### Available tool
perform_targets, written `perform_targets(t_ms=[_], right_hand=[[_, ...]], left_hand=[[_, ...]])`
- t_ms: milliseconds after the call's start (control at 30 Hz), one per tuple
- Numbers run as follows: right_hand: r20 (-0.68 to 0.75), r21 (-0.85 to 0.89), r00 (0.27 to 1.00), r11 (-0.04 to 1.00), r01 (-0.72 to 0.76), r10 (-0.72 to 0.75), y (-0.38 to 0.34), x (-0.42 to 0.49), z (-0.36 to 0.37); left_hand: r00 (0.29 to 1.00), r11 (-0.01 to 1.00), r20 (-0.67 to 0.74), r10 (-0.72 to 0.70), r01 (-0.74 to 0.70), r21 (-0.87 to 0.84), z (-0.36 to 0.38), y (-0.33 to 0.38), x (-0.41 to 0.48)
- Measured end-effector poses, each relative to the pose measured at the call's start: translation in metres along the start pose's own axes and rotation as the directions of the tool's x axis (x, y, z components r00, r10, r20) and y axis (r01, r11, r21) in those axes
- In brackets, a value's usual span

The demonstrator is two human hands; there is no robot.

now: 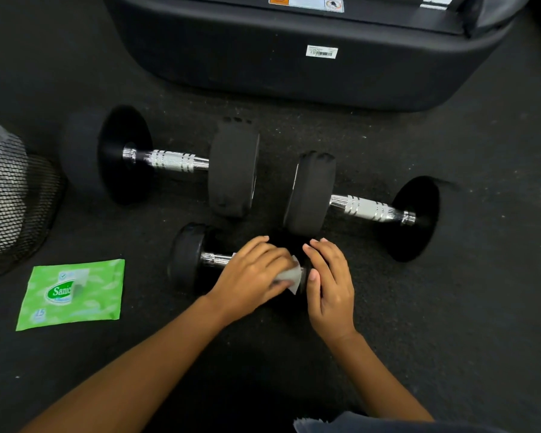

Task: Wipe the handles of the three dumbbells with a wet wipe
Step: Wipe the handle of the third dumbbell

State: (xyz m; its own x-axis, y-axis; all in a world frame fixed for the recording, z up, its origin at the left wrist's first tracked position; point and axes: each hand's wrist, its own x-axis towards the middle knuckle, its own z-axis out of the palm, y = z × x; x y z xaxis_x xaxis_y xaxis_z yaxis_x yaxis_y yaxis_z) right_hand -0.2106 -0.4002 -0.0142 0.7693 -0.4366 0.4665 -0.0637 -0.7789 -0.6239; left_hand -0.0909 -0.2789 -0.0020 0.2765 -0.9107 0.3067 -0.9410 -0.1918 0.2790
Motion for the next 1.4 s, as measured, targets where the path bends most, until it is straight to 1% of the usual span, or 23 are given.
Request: perform_targets(t_ms=[133, 233, 433, 600, 667, 733, 833, 900, 1033, 1100, 1167, 1233, 1267, 1333, 1400], right_hand=[[-0.025, 0.023, 1.000, 1.000, -0.019, 0.019, -0.001, -0.002, 0.002], [-0.011, 0.017, 1.000, 1.000, -0.003, 0.003, 0.000, -0.001, 0.000], [-0.021, 0.027, 1.000, 1.000, -0.016, 0.016, 0.000, -0.001, 0.003], [-0.009, 0.020, 1.000, 1.000, -0.008, 0.009, 0.001, -0.002, 0.001], [-0.006, 0.020, 1.000, 1.000, -0.005, 0.005, 0.001, -0.001, 0.001], [-0.011, 0.023, 1.000, 1.000, -0.005, 0.005, 0.002, -0.002, 0.002], [-0.018, 0.027, 1.000, 1.000, -0.010, 0.010, 0.002, -0.002, 0.002], [-0.022, 0.037, 1.000, 0.999, -0.007, 0.008, 0.002, -0.002, 0.002], [-0.021, 0.035, 1.000, 0.999, -0.008, 0.009, 0.002, -0.002, 0.002], [-0.023, 0.031, 1.000, 0.999, -0.005, 0.006, 0.002, -0.002, 0.002], [-0.023, 0.032, 1.000, 0.999, -0.007, 0.008, 0.001, -0.001, 0.002], [-0.027, 0.032, 1.000, 0.999, -0.006, 0.007, 0.001, -0.001, 0.003], [-0.029, 0.033, 1.000, 0.999, -0.006, 0.007, 0.001, -0.001, 0.003], [-0.028, 0.037, 1.000, 0.999, -0.007, 0.008, 0.001, -0.001, 0.002], [-0.023, 0.034, 1.000, 0.999, -0.004, 0.005, 0.001, -0.002, 0.002]], left_hand=[[0.998, 0.999, -0.047, -0.033, 0.033, 0.000, 0.009, 0.014, 0.003], [0.996, 0.999, -0.080, -0.034, 0.035, 0.014, 0.010, 0.016, 0.000], [0.995, 0.996, -0.085, -0.048, 0.054, 0.069, 0.001, 0.007, -0.012], [0.996, 1.000, -0.090, -0.017, 0.015, -0.018, 0.003, 0.019, -0.003], [0.998, 1.000, -0.067, 0.005, -0.007, -0.027, -0.001, 0.009, -0.008], [0.999, 1.000, -0.039, -0.007, 0.006, -0.011, -0.004, -0.002, -0.014], [0.991, 0.990, -0.006, -0.137, 0.137, 0.014, -0.005, -0.003, -0.013], [0.984, 0.984, -0.001, -0.179, 0.179, 0.018, -0.001, 0.006, -0.004], [0.996, 0.996, 0.029, -0.090, 0.090, 0.003, 0.002, 0.014, 0.007], [0.994, 0.997, 0.083, -0.068, 0.070, -0.024, -0.005, 0.010, 0.003], [0.983, 0.989, 0.122, -0.140, 0.146, -0.037, -0.008, 0.005, 0.001], [0.962, 0.975, 0.165, -0.220, 0.220, 0.014, -0.009, 0.004, 0.010], [0.953, 0.973, 0.196, -0.232, 0.228, 0.044, -0.009, 0.006, 0.018], [0.934, 0.979, 0.294, -0.203, 0.187, 0.080, -0.007, 0.012, 0.032], [0.926, 0.990, 0.351, -0.140, 0.144, 0.014, -0.007, 0.015, 0.034]])
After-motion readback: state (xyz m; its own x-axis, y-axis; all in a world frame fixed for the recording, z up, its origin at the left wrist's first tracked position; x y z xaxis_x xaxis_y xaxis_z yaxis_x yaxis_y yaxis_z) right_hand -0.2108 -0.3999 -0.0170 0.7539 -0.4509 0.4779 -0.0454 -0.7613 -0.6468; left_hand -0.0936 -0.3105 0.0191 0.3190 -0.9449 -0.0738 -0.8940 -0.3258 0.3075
